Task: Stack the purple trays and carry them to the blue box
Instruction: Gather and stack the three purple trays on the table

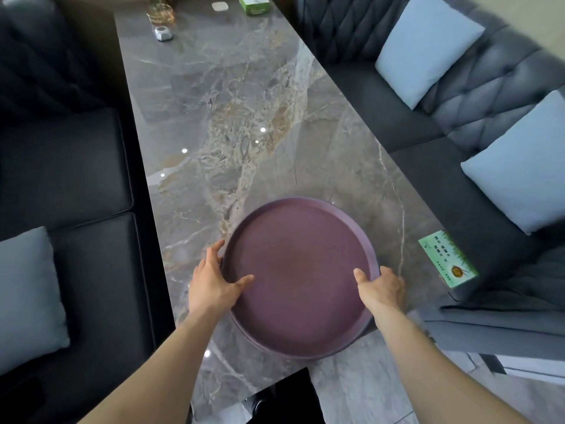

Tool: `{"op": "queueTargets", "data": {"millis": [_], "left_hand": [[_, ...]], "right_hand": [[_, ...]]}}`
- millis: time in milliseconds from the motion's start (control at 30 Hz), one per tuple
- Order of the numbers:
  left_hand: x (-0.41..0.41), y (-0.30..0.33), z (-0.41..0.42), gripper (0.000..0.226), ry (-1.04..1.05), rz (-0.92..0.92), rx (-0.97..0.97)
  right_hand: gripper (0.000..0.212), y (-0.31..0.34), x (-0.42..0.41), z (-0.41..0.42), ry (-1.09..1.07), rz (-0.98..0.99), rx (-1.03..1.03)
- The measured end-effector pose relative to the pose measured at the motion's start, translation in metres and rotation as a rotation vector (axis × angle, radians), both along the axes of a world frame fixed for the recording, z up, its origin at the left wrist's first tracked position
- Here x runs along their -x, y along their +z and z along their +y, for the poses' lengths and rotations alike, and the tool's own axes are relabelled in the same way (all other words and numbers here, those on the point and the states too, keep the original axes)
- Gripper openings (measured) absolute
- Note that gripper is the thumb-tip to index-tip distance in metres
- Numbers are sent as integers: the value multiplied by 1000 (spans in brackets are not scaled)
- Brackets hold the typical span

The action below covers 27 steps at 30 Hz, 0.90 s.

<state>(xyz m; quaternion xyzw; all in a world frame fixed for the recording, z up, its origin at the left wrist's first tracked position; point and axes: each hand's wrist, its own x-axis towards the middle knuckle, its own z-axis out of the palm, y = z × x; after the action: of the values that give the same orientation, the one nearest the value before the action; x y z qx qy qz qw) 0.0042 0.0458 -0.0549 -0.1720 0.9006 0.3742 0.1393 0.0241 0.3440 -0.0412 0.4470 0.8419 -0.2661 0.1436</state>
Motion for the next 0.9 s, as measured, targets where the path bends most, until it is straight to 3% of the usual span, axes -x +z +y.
{"op": "queueTargets", "data": {"millis": [300,467,700,800,900], "left_hand": [[12,3,2,72,-76,-24,341],[20,11,11,73,-164,-89,462],[40,1,14,102,40,-258,88],[51,-2,9,96,190,-279,-100],[59,1,11,84,278,-238,-157]], "right_hand": [[62,0,-2,-2,36,-25,-16],[67,2,1,-2,32,-46,6],[79,-4,8,3,-104,-16,165],[76,-3,15,6,-121,13,196],[68,5,32,9,-83,35,191]]}}
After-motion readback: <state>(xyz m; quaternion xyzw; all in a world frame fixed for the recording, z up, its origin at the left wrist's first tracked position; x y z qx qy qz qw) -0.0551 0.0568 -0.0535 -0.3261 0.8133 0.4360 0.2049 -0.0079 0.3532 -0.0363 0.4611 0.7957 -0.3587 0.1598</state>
